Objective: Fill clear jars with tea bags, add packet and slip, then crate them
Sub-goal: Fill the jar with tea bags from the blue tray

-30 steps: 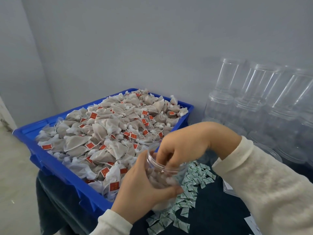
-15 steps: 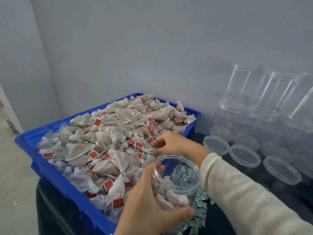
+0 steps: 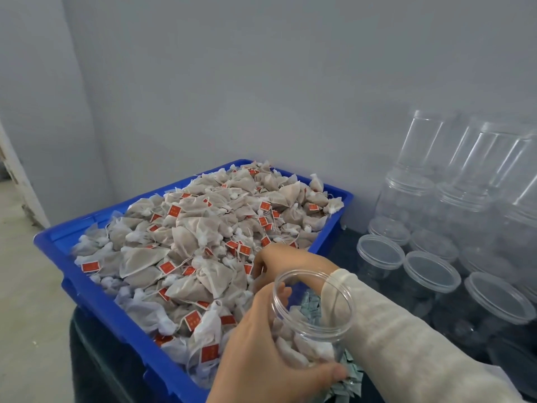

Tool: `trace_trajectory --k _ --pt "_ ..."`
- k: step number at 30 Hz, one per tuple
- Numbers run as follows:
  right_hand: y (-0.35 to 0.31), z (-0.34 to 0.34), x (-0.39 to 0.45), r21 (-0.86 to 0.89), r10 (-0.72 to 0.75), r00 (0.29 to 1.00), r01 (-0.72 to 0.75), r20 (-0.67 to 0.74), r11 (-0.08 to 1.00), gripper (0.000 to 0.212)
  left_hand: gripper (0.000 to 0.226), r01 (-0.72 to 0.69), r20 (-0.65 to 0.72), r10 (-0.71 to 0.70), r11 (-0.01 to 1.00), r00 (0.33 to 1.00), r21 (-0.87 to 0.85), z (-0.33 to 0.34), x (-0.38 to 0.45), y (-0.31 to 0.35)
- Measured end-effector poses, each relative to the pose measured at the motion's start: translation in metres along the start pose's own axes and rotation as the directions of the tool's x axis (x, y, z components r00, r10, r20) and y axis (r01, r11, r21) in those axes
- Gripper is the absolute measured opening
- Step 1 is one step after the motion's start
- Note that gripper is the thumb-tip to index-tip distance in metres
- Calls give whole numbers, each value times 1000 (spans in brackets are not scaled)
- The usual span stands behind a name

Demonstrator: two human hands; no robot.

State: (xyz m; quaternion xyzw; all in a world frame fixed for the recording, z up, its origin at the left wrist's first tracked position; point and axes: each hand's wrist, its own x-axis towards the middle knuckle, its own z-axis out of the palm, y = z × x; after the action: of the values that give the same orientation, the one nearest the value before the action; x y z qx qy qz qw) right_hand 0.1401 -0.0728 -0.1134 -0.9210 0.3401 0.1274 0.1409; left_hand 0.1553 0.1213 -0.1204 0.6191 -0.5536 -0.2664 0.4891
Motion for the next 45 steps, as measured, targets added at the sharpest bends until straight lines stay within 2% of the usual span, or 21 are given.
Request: trace_trajectory --k 5,8,12,16,23,28,33,36,41,43,45 --pt "7 9 9 18 53 998 -54 37 998 32 99 -14 20 15 996 1000 -86 -1 -1 2" --pt "5 6 4 10 68 998 -69 17 998 34 93 -11 15 12 998 1000 -58 -1 -2 4" --pt "4 -13 -22 14 -58 998 59 -27 998 27 89 -53 4 53 997 999 -50 -1 -3 0" --pt "9 -25 -42 109 -101 986 117 -136 987 27 98 -39 1 39 999 999 -25 0 -2 -6" --pt "16 -52 -71 321 -83 930 206 -359 924 14 94 -76 -10 75 996 997 -39 0 -3 -7" --pt "14 -63 -95 385 -38 834 294 -550 875 7 89 -78 2 78 997 997 -25 0 -4 -8" --pt "1 -62 -129 525 31 705 497 -708 691 11 84 -83 29 86 993 996 -85 2 -5 -7" --pt "-10 -49 -150 531 69 630 585 -774 613 12 88 -49 21 52 992 998 -116 3 -4 -10" --pt "-14 -21 -173 422 83 527 568 -846 706 10 85 -5 14 7 991 1000 -134 2 -3 -12" --pt "-12 -13 -180 369 39 526 538 -849 758 7 92 17 9 -16 989 1000 -147 3 -2 -13" --pt "-10 -7 -184 325 0 567 473 -824 819 9 101 43 13 -42 986 999 -162 3 -1 -14"
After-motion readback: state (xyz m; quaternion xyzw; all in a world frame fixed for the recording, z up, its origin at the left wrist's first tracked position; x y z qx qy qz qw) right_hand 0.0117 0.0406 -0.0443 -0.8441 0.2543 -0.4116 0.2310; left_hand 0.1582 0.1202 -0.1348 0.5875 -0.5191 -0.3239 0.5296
